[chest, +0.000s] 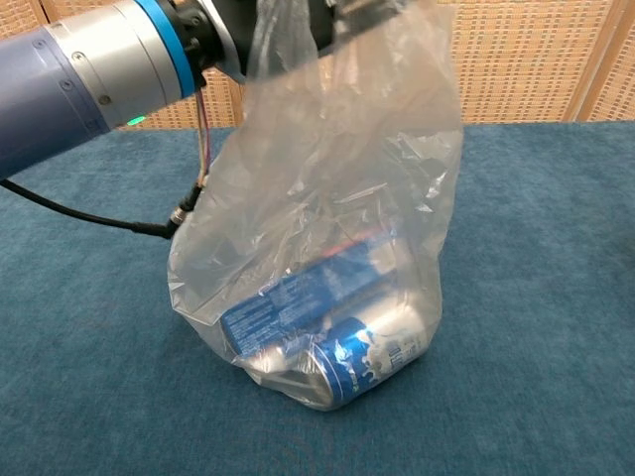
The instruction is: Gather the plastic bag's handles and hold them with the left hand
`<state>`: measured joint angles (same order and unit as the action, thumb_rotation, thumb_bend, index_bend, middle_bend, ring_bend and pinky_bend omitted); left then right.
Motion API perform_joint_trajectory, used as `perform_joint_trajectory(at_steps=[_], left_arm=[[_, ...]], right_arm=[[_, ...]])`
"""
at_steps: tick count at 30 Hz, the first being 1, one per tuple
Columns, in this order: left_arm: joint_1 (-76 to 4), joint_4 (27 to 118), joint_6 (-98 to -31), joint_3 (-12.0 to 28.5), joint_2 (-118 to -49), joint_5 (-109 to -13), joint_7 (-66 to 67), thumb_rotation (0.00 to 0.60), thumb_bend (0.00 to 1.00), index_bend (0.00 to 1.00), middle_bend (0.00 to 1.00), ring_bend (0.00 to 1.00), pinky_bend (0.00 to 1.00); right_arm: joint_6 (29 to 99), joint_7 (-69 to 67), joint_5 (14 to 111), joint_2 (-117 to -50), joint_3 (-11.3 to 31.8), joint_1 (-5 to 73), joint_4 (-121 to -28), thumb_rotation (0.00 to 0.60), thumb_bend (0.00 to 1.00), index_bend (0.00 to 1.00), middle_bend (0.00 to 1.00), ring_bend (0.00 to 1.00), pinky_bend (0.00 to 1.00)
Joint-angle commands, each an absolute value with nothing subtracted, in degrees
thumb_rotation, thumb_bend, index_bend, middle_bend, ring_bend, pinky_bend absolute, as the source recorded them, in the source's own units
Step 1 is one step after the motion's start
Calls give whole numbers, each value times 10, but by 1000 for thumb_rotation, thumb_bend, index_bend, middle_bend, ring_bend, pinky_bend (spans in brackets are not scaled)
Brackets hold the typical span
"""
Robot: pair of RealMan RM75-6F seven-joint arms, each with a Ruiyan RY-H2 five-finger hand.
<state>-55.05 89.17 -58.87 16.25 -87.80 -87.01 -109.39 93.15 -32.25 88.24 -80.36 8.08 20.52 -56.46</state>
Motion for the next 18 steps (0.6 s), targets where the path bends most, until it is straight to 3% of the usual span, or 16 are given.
perform_joint_trajectory(at_steps=[1,8,18], left_arm=[[-545,887,-592,163,-862,-873,-1108,600,12,526,702,585,399],[-541,870,-593,146,-827,-897,-1133,600,0,730,845,719,544],[-540,843,-629,107,-754,-964,-1213,600,0,864,944,837,772]], right_arm=[[929,-339,877,-819,83,200,-543,600,0,0,0,0,0],[927,-351,873,-835,88,197,-529,600,0,0,0,0,0],[925,-349,868,-841,89,185,-560,600,0,0,0,0,0]])
